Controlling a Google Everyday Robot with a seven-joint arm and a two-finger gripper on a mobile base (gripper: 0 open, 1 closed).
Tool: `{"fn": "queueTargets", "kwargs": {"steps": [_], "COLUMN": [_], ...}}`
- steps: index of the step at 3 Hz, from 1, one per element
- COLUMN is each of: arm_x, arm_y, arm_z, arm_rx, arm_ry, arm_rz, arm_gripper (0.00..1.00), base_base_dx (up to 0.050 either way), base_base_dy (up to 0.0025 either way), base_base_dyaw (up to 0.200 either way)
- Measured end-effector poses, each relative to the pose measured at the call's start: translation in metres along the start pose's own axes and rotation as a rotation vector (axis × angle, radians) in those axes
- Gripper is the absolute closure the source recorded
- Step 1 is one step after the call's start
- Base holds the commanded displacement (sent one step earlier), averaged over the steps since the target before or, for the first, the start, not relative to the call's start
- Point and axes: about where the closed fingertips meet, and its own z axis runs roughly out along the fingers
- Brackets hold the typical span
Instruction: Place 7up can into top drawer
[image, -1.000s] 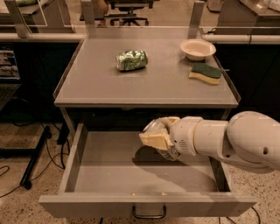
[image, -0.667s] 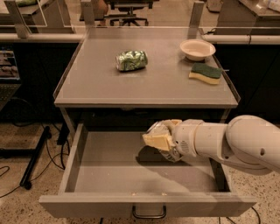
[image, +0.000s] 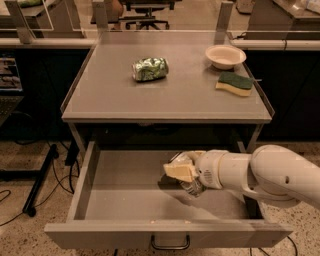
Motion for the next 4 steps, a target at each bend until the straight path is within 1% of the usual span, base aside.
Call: {"fn": "queueTargets", "kwargs": {"steps": [1,2,3,4], "arm_x": [0.014,0.035,0.036,0.036], "arm_y": [0.001,0.001,0.001,0.001], "arm_z": [0.012,0.022,0.022,0.022], "arm_rx": [-0.020,-0.049,-0.050,-0.050], "arm_ry": [0.022,0.052,0.053,0.053], "arm_rz": [0.035,0.099,0.102,0.102], "arm_gripper": [1.00,1.00,0.82,0.59], "base_base_dx": [0.000,0.000,0.000,0.000], "base_base_dy": [0.00000,0.00000,0.00000,0.00000], "base_base_dyaw": [0.000,0.000,0.000,0.000]}}
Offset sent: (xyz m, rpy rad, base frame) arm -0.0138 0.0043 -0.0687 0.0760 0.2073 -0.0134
